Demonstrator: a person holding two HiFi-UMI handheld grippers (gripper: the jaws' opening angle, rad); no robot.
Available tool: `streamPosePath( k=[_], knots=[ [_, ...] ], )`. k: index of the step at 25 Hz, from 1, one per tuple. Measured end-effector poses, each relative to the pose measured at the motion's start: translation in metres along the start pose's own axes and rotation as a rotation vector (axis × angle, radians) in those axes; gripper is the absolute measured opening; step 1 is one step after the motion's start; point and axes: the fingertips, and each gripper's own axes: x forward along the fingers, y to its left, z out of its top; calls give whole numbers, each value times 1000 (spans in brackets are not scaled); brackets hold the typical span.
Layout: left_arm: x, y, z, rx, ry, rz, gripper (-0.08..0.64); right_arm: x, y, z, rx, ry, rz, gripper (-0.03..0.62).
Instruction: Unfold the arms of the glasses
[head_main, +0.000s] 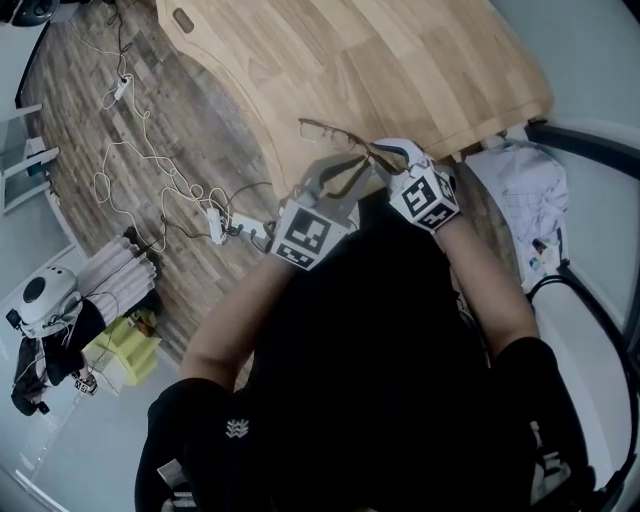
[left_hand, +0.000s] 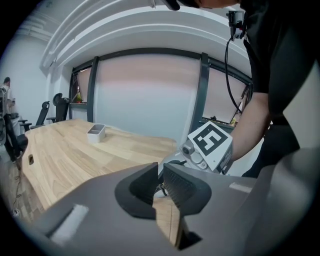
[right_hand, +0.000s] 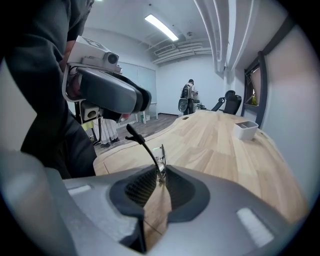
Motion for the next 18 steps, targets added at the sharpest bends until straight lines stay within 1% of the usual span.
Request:
streamPosePath(
  k=[2, 4, 8, 11, 14, 18],
  knots=[
    [-4, 6, 5, 8, -33, 17, 41, 4, -3, -2, 0, 5, -1, 46],
    [-9, 16, 7, 20, -42, 43, 41, 6, -7, -5, 8, 14, -11, 46],
    [-20, 44, 0, 8, -17, 98, 40, 7, -13, -5, 46, 20, -40, 46],
    [-28, 64, -1, -11, -17, 126, 40, 12, -18, -1, 56, 17, -52, 46],
    [-34, 73, -3, -27, -17, 141, 40, 16, -29, 3, 61, 9, -70, 46],
    [-46, 83, -5, -43, -10, 164, 40, 22, -46, 5, 78, 34, -96, 46]
  ],
)
